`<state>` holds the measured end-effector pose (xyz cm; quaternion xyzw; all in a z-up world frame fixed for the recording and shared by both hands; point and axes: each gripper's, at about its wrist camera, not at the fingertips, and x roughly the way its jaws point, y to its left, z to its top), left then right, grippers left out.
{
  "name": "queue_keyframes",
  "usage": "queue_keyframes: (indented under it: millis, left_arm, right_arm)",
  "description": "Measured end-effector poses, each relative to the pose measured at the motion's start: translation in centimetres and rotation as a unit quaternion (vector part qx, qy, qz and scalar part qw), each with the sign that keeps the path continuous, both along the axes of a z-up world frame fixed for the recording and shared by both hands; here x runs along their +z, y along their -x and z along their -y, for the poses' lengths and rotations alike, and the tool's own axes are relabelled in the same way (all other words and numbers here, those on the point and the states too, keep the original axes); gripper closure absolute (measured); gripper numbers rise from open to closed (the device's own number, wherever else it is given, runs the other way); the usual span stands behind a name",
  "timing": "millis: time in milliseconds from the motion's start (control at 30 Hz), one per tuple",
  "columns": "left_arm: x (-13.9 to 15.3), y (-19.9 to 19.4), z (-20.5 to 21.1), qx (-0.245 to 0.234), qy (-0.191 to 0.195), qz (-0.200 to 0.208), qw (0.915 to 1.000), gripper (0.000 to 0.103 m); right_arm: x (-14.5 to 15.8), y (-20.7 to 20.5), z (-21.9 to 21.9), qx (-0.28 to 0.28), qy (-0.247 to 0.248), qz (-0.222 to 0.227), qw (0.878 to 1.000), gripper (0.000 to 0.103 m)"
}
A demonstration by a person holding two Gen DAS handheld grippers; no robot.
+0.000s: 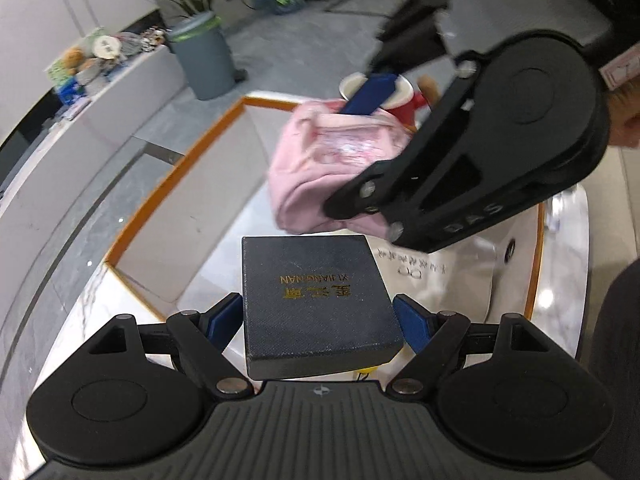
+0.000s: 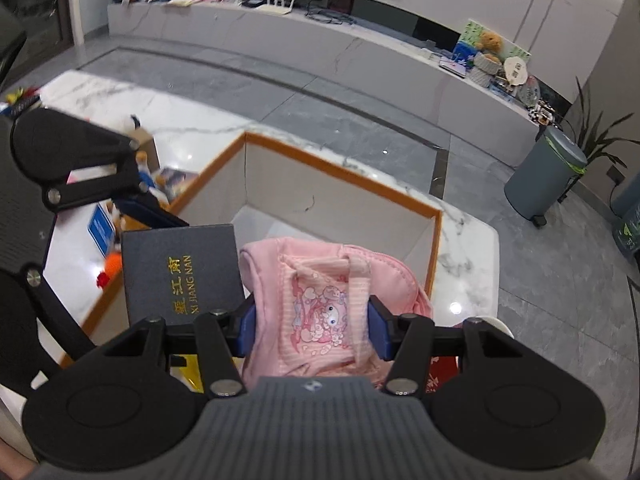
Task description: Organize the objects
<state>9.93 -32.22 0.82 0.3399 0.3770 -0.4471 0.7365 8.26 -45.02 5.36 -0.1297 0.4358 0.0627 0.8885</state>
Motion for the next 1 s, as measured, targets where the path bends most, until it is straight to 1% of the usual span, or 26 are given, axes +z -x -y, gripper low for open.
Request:
queue_keyframes:
  millis: [167,333,433,600,800,1000]
  left_arm:
    - [-1.4,-0.2,0.7,-0.014,-0.030,0.001,0.9995,0.009]
    - [-2.6,-0.5,1.0,-0.023,-0.067,0.009,0.9975,0.009]
    - [-2.8,-1.3,1.3,-0.025,-0.080,0.005,0.9965,0.009]
    - [-3.4,-2.2,1.7,-0.021,-0.092,0.002,0.9955,0.009]
    - [-4.3,-2.5,1.8,-0.012,-0.093,-0.007,0.9956,0.009]
    - [-4.8,-2.5,0.9,-0.002,-0.093,-0.017,0.9955,0.009]
  right_arm:
    - [-1.3,-0.7,-0.6,0.031,0.019,0.003,0.999,0.047]
    - [-2.8,-2.1,-1.0,0.037,0.031,-0.007,0.999,0.046]
    - [-3.7,-2.9,-1.2,0.037,0.037,-0.011,0.999,0.046]
    - [-4.9,-3.9,-1.3,0.034,0.052,0.001,0.998,0.046]
    - [-6.0,-5.1,-1.1,0.014,0.054,-0.001,0.998,0.046]
    - [-7.1,-5.8,-1.2,-0.001,0.059,0.005,0.998,0.046]
